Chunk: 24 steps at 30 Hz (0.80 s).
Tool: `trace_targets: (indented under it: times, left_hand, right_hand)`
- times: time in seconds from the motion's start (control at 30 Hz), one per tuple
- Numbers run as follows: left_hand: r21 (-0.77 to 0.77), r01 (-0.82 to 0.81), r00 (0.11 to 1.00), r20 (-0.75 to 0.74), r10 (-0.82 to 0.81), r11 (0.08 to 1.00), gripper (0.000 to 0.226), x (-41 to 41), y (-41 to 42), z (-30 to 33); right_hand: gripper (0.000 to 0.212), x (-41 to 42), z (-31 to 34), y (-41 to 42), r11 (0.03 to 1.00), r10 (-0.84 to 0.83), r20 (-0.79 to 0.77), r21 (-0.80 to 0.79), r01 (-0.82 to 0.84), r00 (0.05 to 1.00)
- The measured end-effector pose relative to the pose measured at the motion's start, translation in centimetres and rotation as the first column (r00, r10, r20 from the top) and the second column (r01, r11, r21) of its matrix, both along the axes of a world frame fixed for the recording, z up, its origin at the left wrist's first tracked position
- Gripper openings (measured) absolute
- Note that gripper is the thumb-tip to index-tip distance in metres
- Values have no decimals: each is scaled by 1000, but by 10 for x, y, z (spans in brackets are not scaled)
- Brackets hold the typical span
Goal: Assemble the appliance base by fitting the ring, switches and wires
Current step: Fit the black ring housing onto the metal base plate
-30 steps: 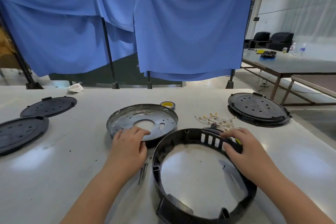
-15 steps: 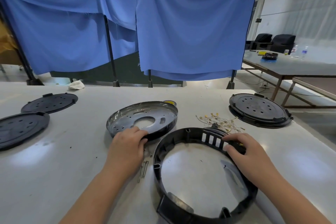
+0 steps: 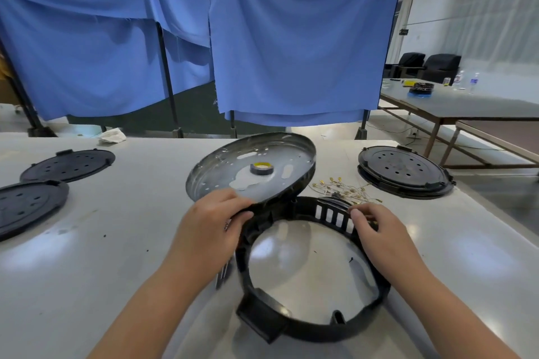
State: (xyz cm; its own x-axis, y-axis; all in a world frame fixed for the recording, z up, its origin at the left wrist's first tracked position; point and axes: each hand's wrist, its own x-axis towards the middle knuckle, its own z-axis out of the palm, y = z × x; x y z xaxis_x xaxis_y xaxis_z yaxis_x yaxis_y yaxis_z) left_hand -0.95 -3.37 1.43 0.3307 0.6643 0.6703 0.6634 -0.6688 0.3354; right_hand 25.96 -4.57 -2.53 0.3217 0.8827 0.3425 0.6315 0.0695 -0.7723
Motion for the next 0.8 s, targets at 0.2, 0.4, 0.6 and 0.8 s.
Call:
trace_targets:
  times: [0.2,0.4,0.6,0.8]
  left_hand:
    - [-81,105,993,-40,-109,991,16,3,-10,5]
    - [-97,216,966,-120,-227,971,15,16,-27,11]
    - [-116,257,941,-198,-276,959,15,27,-35,7]
    - [-354,224,928,-208,-310,908,12,25,-32,0]
  right_hand:
    - [35,-8,1,7,998,-36,-166,43,44,985]
    - [37,6,11,6,996,-49,-569,-86,-1,821]
    - [33,16,13,0,985,-43,-676,-151,-81,736]
    - [50,16,18,-7,994,15,-501,-90,-69,865]
